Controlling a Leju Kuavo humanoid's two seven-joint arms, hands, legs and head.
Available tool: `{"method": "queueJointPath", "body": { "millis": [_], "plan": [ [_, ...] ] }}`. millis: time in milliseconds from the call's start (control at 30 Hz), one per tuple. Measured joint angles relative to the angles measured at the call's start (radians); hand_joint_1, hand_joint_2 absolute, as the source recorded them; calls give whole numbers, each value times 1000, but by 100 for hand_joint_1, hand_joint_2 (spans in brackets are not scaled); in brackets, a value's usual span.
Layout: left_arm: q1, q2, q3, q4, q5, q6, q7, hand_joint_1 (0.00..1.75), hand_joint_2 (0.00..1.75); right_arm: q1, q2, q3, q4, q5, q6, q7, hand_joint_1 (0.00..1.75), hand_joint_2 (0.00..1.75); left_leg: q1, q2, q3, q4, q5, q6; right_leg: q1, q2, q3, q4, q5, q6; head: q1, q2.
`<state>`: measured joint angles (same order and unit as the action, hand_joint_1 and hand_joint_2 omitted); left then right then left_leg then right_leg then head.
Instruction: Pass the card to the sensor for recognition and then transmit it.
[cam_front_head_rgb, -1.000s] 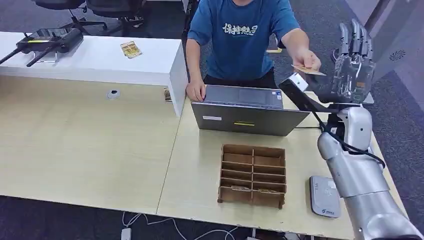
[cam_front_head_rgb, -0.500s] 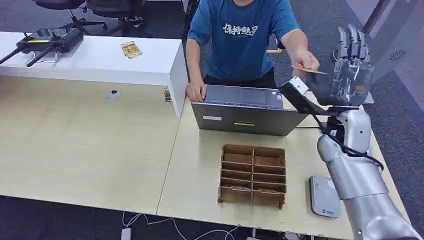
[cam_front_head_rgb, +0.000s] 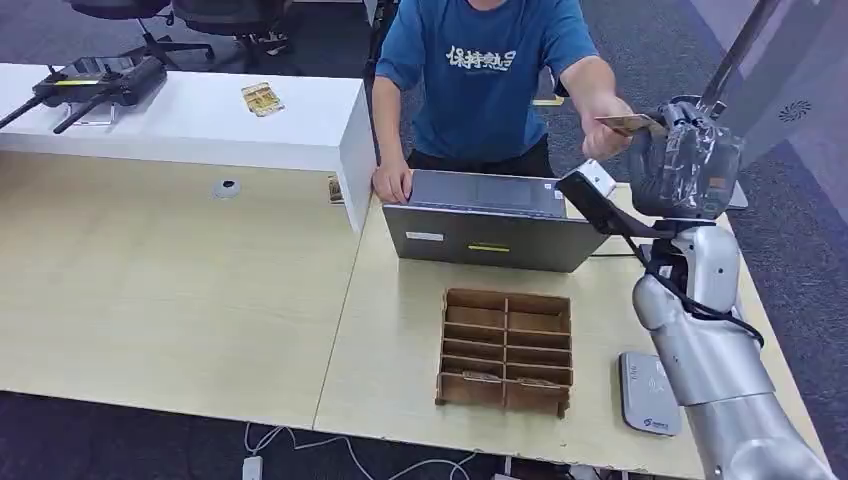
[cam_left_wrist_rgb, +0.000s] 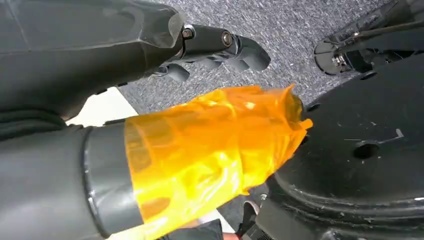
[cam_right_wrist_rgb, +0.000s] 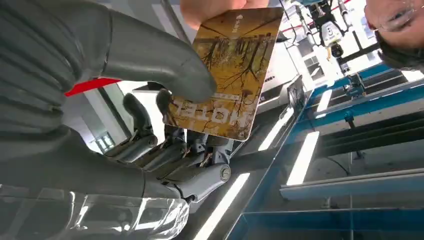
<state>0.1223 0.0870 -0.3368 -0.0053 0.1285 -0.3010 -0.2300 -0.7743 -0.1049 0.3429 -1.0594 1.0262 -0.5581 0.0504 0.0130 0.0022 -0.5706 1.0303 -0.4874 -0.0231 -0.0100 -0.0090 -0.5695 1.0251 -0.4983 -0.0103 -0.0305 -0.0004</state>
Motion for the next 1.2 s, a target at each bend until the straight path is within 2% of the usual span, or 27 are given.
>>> {"method": "queueJointPath", "body": {
  "millis": [333,533,633,733,800,867,1033,1133,1200],
  "plan": [
    [-1,-6,14,0,-2,0,0,0,0,1,0,0,-6,4,5,9,175,175,0,0,0,0,0,0,0,0,0,0,0,0,0,0],
    [0,-8,18,0,-8,0,0,0,0,4,0,-3,-9,-54,30,0,175,175,0,0,0,0,0,0,0,0,0,0,0,0,0,0],
    [0,-10,27,0,-7,0,0,0,0,4,4,-11,-10,-183,81,-9,175,175,0,0,0,0,0,0,0,0,0,0,0,0,0,0],
    [4,-13,43,0,1,0,0,0,0,1,23,-46,-2,-457,176,-34,175,175,0,0,0,0,0,0,0,0,0,0,0,0,0,0],
    [5,-14,52,0,2,-1,0,0,0,-10,33,-75,21,-604,197,-32,175,175,0,0,0,0,0,0,0,0,0,0,0,0,0,0],
    [8,-15,63,0,3,-3,1,0,0,-21,33,-101,47,-688,211,-48,175,175,0,-1,0,0,0,0,0,-1,0,0,0,0,0,0],
    [11,-17,72,0,-1,-3,6,0,0,-24,23,-156,72,-795,211,-82,175,175,0,-1,0,0,0,0,0,-1,0,0,0,0,0,0],
    [11,-18,74,0,-3,-3,6,0,0,-24,13,-172,72,-812,211,-84,175,175,0,-1,0,0,0,0,0,-1,0,0,0,0,0,0],
    [11,-19,77,0,-5,-2,6,0,0,-24,4,-179,72,-805,186,-80,175,175,0,-1,0,0,0,0,0,-1,0,0,0,0,0,0]
  ]
}}
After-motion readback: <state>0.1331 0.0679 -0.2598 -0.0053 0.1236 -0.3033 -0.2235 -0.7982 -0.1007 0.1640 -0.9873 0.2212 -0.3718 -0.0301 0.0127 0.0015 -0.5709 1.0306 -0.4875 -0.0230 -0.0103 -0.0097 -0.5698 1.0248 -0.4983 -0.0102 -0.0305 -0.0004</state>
